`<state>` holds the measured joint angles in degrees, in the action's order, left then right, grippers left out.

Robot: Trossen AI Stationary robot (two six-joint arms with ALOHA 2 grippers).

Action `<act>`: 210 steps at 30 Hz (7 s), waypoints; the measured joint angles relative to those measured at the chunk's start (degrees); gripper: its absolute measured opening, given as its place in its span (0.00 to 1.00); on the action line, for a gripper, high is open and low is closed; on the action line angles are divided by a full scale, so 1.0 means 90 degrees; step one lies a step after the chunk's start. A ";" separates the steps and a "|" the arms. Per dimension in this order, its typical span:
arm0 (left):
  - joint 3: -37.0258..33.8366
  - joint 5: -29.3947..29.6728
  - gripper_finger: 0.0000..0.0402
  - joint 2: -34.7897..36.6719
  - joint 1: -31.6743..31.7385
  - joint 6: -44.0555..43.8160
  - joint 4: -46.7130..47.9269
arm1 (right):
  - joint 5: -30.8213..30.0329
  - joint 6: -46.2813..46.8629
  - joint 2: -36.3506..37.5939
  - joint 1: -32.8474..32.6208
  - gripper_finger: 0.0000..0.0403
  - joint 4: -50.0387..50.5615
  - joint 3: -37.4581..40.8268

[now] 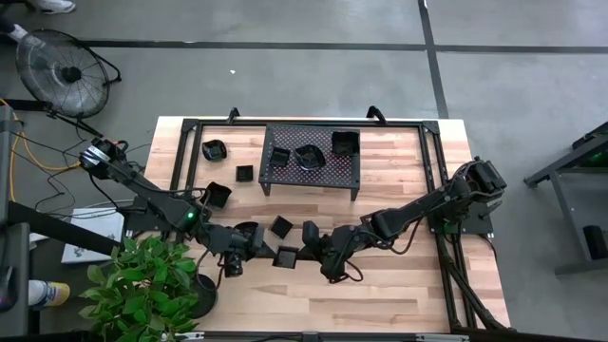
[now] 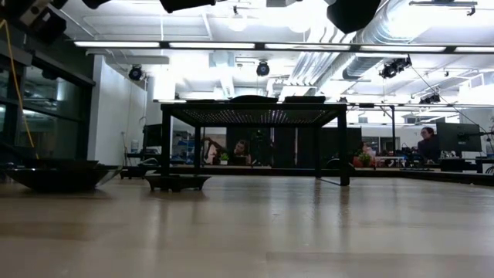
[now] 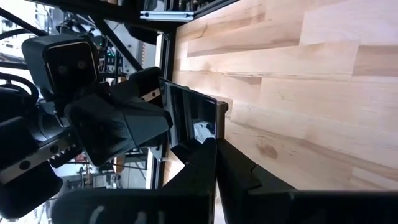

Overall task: Pick & Place Mini shaped plates
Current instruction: Stack the square plate on the square plates on the shelf

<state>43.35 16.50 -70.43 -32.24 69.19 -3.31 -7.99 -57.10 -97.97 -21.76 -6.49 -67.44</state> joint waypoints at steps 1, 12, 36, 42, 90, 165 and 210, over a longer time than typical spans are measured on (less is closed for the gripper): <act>0.0000 -0.0025 0.00 0.0000 0.0001 0.0006 -0.0001 | 0.0000 0.0000 0.0000 0.0000 0.00 -0.0005 0.0000; 0.0000 -0.0057 0.00 0.0000 0.0001 0.0119 -0.0005 | -0.0126 -0.0194 0.0000 0.0000 0.02 -0.0004 0.0000; 0.0000 0.1599 0.00 0.0000 -0.0001 0.0118 -0.0017 | -0.2478 -0.0217 0.0000 -0.0254 0.36 0.0059 0.0000; 0.0000 0.2355 0.00 0.0000 -0.0001 0.0097 -0.0012 | -0.3530 -0.0107 0.0000 -0.0267 0.36 0.0069 0.0000; 0.0000 0.4875 0.00 0.0002 0.2539 -0.2613 0.0164 | -0.5209 0.6940 0.0000 0.0852 0.35 0.1217 0.0000; 0.1528 0.4133 0.02 -0.1540 0.3083 -0.4281 0.3223 | -0.3996 0.7062 0.0000 0.1122 0.35 0.1266 0.0000; 0.1931 0.3704 0.15 -0.1503 0.3073 -0.3851 0.3670 | -0.3852 0.7079 0.0000 0.1120 0.35 0.1362 0.0012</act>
<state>60.73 49.84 -83.96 -4.58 34.53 29.72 -42.66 6.61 -97.97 -11.68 5.77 -67.34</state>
